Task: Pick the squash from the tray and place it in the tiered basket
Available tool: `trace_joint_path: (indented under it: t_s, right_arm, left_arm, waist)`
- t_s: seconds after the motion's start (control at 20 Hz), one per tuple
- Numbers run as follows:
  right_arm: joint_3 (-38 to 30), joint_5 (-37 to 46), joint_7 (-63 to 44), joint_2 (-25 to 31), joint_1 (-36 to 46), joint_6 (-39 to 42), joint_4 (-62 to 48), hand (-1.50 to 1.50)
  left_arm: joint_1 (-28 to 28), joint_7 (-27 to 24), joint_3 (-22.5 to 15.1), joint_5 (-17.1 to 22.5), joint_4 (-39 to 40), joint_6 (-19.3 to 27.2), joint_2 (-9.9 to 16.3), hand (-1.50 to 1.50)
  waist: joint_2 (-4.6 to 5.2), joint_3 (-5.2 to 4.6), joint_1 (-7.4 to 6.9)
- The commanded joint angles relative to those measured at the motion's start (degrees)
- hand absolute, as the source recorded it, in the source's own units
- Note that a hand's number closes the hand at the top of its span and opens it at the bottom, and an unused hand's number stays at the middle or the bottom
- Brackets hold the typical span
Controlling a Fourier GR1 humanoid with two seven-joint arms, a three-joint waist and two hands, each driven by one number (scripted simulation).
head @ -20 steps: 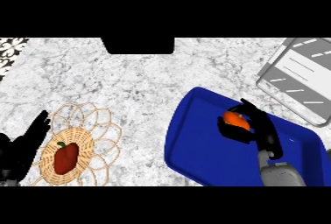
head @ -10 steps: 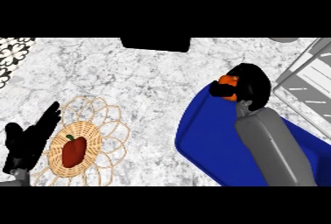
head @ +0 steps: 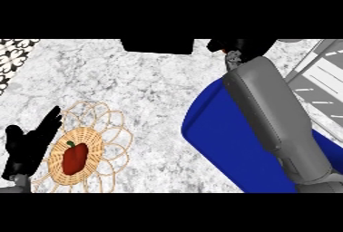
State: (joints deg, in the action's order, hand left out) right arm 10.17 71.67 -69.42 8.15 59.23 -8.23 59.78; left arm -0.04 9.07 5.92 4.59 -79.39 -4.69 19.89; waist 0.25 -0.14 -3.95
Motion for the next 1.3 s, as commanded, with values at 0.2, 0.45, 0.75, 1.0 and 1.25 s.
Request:
trace_joint_path:
  t_s: [0.2,0.45,0.75,1.0,1.25]
  right_arm:
    - [-8.1,7.9,-9.6,0.4,12.1,-3.6,-10.1,1.50]
    - [-14.0,8.9,-2.2,4.3,13.8,-10.4,-17.9,1.50]
    - [-19.5,8.4,8.4,13.1,16.6,-11.6,-26.9,1.50]
    - [-25.2,2.4,16.6,14.6,13.4,-24.0,-24.5,1.50]
    - [-29.4,-0.6,23.7,18.4,15.5,-28.8,-32.3,1.50]
  left_arm:
    - [1.3,-0.4,-0.5,-1.3,-0.4,1.8,-1.7,0.00]
    - [0.2,-0.3,1.3,-0.2,1.3,0.7,-0.5,0.00]
    - [-0.2,3.1,1.3,0.4,-1.4,0.5,-0.4,0.00]
    - [1.2,-1.2,1.1,-0.8,0.3,0.7,-1.6,0.00]
    - [1.9,-1.5,1.1,-0.6,0.1,-0.8,-1.0,0.00]
  waist:
    - [0.21,0.08,1.92]
    - [0.71,0.11,1.74]
    - [0.85,0.16,1.49]
    - [0.83,0.27,2.02]
    - [1.28,0.22,0.45]
